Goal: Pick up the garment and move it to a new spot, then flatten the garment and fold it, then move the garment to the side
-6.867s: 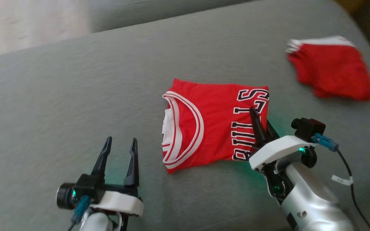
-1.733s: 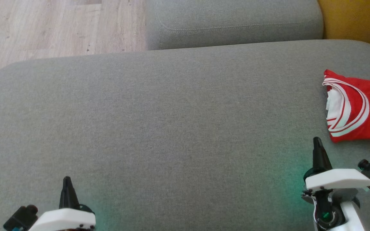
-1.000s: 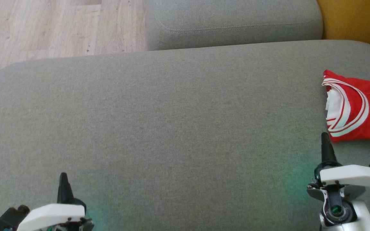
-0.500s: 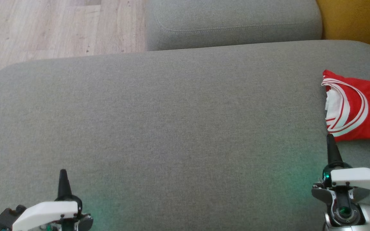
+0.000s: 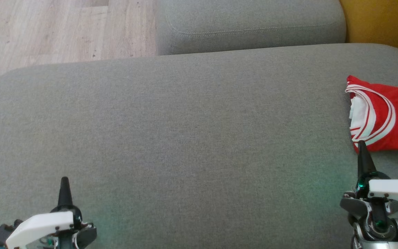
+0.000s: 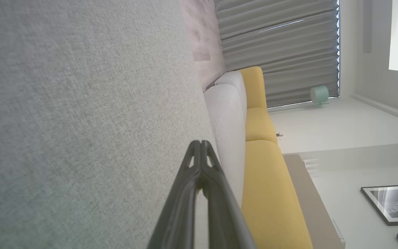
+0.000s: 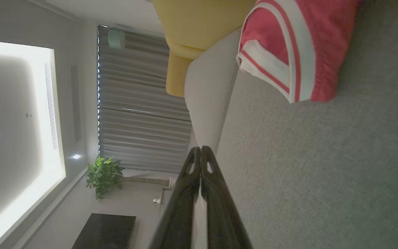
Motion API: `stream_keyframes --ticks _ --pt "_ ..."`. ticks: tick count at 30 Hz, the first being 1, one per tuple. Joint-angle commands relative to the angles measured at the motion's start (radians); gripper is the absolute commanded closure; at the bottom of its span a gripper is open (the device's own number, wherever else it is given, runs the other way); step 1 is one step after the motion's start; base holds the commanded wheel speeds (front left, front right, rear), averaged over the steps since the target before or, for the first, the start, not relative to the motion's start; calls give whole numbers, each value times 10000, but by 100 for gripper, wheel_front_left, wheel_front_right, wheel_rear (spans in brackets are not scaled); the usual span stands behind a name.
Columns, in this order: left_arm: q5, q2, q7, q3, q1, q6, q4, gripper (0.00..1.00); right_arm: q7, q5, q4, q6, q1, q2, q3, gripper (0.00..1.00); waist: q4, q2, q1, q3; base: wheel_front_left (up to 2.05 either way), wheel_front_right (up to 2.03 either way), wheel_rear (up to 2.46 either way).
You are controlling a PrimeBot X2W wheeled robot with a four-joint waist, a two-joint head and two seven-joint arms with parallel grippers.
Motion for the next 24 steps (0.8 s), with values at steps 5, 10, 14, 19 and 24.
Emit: stream_keyframes --ticks 5,10,14,19,24 --pt "-728 73 224 385 -556 -134 -427 100 243 769 -562 63 -108 -40 74 100 -4 0 0 -5 0 0 0" --pt "-1279 76 371 453 -604 -190 -482 100 388 1325 -697 65 -71 -40 -4 100 -8 0 0 -10 0 0 0" --pt "-1719 78 488 507 -643 -235 -525 100 504 1769 -805 67 -41 -39 -67 100 -11 0 0 -13 0 0 0" --pt "-2088 79 587 552 -675 -272 -562 100 601 2141 -895 69 -17 -39 -120 100 -13 0 0 -17 0 0 0" --pt "-2088 79 587 552 -675 -272 -562 100 601 2141 -895 69 -17 -39 -119 100 -13 0 0 -17 0 0 0"
